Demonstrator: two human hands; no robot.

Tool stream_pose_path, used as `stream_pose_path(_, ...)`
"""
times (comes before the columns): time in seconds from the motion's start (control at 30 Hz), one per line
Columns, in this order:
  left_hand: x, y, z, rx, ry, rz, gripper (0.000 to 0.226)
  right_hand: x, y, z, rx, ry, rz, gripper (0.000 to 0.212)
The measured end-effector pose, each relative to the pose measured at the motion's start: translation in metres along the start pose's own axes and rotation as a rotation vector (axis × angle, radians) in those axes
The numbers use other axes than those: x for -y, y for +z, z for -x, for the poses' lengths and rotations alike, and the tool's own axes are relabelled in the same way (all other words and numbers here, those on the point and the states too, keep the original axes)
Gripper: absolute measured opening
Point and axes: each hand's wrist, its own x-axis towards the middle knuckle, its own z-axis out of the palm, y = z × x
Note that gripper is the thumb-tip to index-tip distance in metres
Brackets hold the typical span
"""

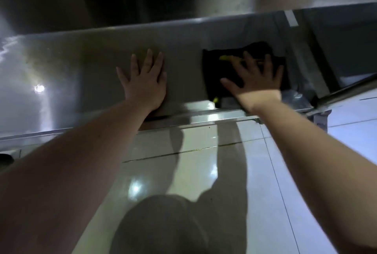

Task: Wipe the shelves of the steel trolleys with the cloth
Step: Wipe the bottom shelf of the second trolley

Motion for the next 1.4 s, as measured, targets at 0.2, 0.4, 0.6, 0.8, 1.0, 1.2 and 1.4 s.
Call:
stream_pose_path(0.2,0.044,-0.02,0.011,-0.1,0.218,0.07,0.052,-0.024,-0.003,-0.002,0.053,0.133,-0.002,0.083)
stream_pose_path(0.4,0.139,-0.027,0.033,-0.026,-0.015,-0.098,0.053,-0.017,-0.005,0.0,0.046,0.164,0.001,0.08)
stream_pose_path(0.6,0.137,-0.021,0.029,-0.034,-0.001,-0.128,0.054,0.111,0.008,0.017,0.007,0.038,0.035,0.071)
stream_pose_path(0.8,0.145,-0.016,0.031,-0.046,-0.011,-0.107,0.055,0.245,0.025,0.037,0.066,-0.292,0.064,0.071)
stream_pose_path(1.0,0.143,-0.015,0.031,-0.063,-0.009,-0.076,0.052,0.123,0.01,-0.004,-0.036,-0.049,0.026,0.073)
stream_pose_path(1.2,0.142,-0.013,0.033,-0.042,-0.004,-0.086,0.053,0.087,0.003,0.002,-0.014,0.249,-0.007,0.075)
stream_pose_path(1.4,0.146,-0.014,0.032,-0.051,-0.007,-0.062,0.053,0.247,0.022,0.035,0.058,-0.179,0.078,0.071)
